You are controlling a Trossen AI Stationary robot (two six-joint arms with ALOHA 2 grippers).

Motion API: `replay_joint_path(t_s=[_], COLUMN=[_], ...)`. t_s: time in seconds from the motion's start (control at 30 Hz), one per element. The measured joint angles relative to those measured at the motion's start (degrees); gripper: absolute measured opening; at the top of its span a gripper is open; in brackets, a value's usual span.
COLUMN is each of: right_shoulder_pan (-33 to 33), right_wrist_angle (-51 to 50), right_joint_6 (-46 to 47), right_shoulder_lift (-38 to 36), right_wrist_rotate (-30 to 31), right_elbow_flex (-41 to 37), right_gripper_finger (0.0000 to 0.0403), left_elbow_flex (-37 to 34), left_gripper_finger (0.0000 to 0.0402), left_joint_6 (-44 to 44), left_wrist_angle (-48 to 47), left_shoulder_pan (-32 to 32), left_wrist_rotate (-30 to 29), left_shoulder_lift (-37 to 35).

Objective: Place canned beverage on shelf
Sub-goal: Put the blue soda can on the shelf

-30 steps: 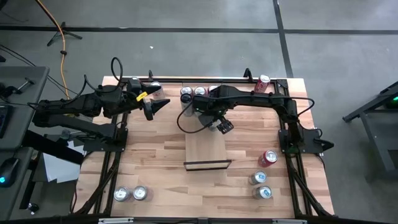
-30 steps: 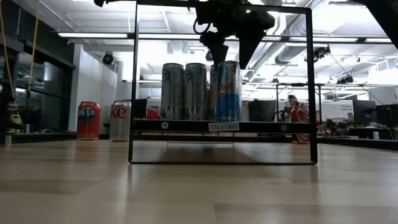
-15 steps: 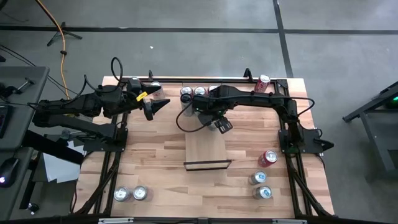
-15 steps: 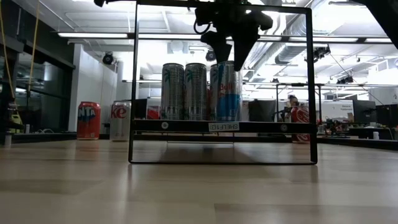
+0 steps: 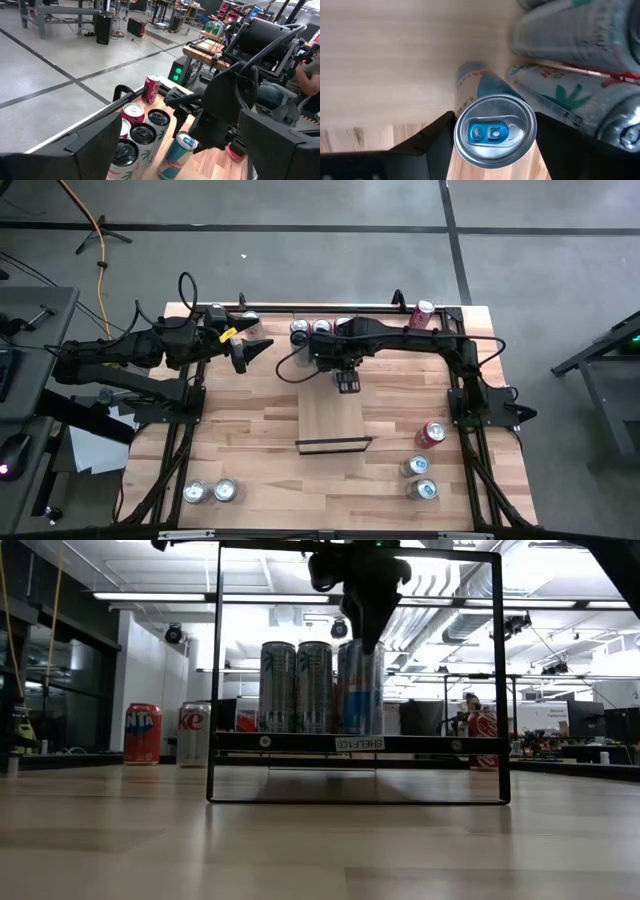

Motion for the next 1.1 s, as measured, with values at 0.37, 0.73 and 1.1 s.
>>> replay_joint_path(t_s=[0.37,0.73,1.1], right_shoulder_pan=[-1.52,-1.39,-1.80], right_wrist_angle=[0.92,0.86,-2.80], right_joint_6=[1.08,-4.74,-7.41], right_shoulder_lift=[0.01,0.01,0.00], right_wrist_rotate=[0.67,0.62,-2.65], right_elbow_flex=[0.00,0.10,10.85], right_gripper_finger=[0.0267,0.0287,0.0288], left_elbow_flex=[0.00,0.00,0.00], left_gripper_finger=[0.0353,0.0353,0.0353], left_joint_6=[-0.04,-0.03,-0.04], left_wrist_angle=[-0.02,-0.01,-0.01], left_shoulder_pan=[0.00,0.01,0.00], left_wrist_rotate=[-0.01,0.00,-0.01], left_shoulder_lift=[0.01,0.01,0.01])
